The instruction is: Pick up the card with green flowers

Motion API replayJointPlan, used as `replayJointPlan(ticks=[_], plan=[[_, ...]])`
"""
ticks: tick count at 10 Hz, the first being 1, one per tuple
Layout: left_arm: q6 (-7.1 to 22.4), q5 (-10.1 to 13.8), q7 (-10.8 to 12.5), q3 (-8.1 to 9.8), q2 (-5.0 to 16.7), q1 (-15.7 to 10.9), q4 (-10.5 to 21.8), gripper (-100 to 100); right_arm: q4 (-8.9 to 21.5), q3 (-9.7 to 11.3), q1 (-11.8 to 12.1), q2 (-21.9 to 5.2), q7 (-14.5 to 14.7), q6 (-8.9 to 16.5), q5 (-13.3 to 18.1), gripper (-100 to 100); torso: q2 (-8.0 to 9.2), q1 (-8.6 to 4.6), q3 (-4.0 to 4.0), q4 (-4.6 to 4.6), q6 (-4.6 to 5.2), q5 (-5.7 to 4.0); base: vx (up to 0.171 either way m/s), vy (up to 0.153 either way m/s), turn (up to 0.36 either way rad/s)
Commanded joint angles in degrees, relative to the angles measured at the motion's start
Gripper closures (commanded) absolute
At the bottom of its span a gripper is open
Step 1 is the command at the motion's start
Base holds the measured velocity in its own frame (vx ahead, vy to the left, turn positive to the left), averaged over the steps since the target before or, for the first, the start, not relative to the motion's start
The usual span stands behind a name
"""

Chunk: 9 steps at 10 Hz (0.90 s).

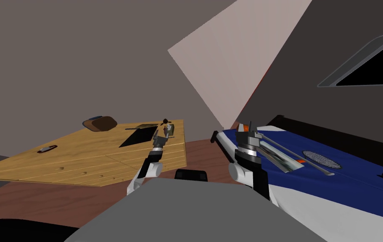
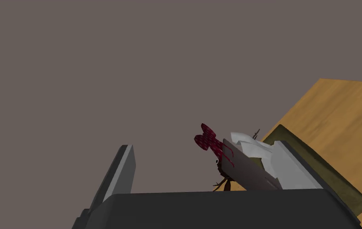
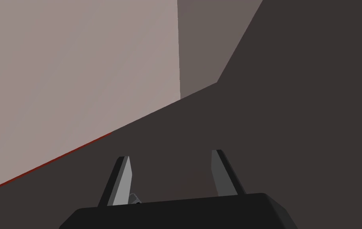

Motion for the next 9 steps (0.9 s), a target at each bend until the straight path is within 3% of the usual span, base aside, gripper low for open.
replayJointPlan(ticks=[1, 9], plan=[[-0.04, 1.48, 1.57, -0.49, -0.03, -0.48, 1.62, -100, 0.0, 0.0, 0.0, 0.0, 0.0, 0.0, 0.0, 0, 0.0, 0.0, 0.0, 0.0, 0.0, 0.0, 0.01, 0.026, 0.009], [0.67, 9.62, 9.49, -2.87, -2.3, -3.07, 9.62, -100, 0.0, 0.0, 0.0, 0.0, 0.0, 0.0, 0.0, 0, -0.01, 0.01, 0.0, 0.0, 0.0, 0.0, 0.008, 0.029, 0.012]])
